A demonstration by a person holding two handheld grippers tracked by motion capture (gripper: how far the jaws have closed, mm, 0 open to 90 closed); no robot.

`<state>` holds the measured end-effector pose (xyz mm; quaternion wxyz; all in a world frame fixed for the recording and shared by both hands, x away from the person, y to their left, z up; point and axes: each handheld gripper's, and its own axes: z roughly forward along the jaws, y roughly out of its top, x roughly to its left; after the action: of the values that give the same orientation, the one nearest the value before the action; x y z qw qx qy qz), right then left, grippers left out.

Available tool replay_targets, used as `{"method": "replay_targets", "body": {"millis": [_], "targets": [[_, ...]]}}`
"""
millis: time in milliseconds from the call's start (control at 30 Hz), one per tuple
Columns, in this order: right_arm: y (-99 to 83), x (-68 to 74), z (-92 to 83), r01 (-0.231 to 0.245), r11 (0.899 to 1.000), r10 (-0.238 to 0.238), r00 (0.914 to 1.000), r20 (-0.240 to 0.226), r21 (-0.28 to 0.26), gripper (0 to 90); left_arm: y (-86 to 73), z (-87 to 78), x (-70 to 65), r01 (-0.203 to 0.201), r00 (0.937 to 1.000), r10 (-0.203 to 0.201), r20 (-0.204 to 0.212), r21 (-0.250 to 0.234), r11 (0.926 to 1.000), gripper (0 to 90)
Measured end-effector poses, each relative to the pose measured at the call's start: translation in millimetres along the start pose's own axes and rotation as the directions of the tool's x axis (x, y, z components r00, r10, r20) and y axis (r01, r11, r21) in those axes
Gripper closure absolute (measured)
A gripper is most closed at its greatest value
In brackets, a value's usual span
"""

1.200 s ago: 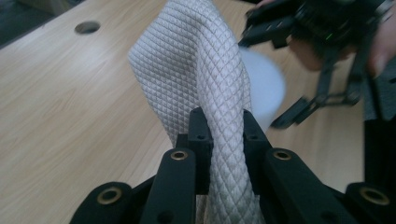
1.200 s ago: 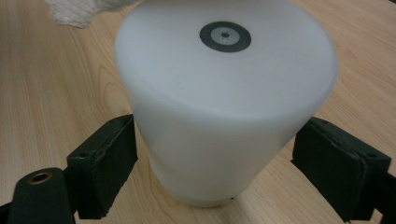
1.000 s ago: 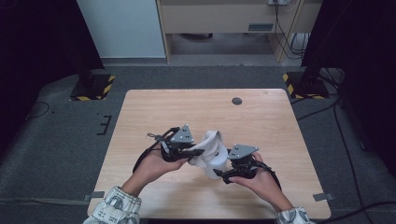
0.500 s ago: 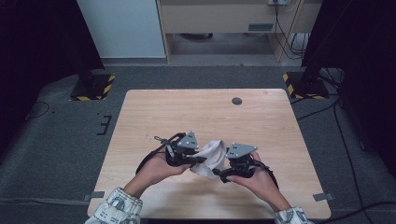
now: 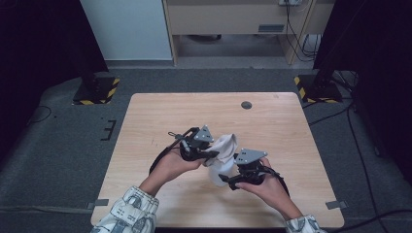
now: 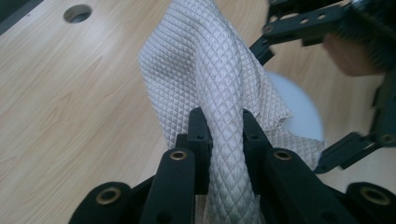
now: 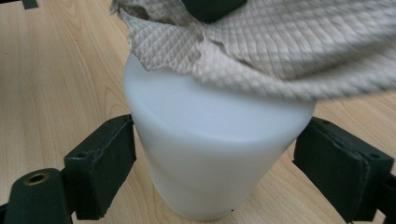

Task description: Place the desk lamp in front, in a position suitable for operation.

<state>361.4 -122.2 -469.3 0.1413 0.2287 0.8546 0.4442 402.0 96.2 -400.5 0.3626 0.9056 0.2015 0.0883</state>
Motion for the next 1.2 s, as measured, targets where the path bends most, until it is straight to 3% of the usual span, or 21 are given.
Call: {"method": "replay_targets", "body": {"millis": [200, 367, 467, 667, 833, 1033, 1200], "targets": [[0.2, 0.4, 1.0, -0.002, 1.0, 0.002, 1.0, 0.0, 0.001, 13.7, -12.8, -11.8, 3.1, 0.003, 0.9999, -0.002, -0.014, 0.019, 0.9998, 78.6], [0.6, 1.4, 0.8, 0.0, 1.0, 0.0, 1.0, 0.008, -0.001, 13.6, -20.1, -19.2, -5.0, -0.022, 0.9997, 0.022, -0.006, 0.032, 0.9992, 78.6], [1.9, 1.6, 0.6, -0.003, 1.0, 0.003, 1.0, 0.007, -0.014, 12.8, -21.4, -20.8, -13.7, -0.03, 0.9993, 0.03, 0.021, 0.026, 0.9992, 78.7], [4.4, 1.9, 3.3, -0.007, 1.0, 0.007, 0.9999, 0.01, -0.022, 11.3, -7.7, -9.5, -30.2, -0.073, 0.9943, 0.071, 0.08, 0.023, 0.997, 78.6], [4.4, 1.8, 3.3, -0.007, 1.0, 0.008, 0.9999, 0.009, -0.022, 11.3, 2.3, 0.7, -30.4, -0.073, 0.9939, 0.071, 0.084, 0.016, 0.9972, 78.4], [4.3, 1.7, 3.4, -0.009, 1.0, 0.009, 0.9999, 0.009, -0.021, 11.3, 11.9, 11.9, -23.4, -0.055, 0.9958, 0.054, 0.074, 0.007, 0.9985, 78.1], [4.3, 1.7, 4.0, -0.007, 1.0, 0.008, 0.9999, 0.012, -0.019, 11.3, 15.4, 15.3, -15.0, -0.049, 0.9981, 0.048, 0.039, 0.014, 0.9987, 78.1]]}}
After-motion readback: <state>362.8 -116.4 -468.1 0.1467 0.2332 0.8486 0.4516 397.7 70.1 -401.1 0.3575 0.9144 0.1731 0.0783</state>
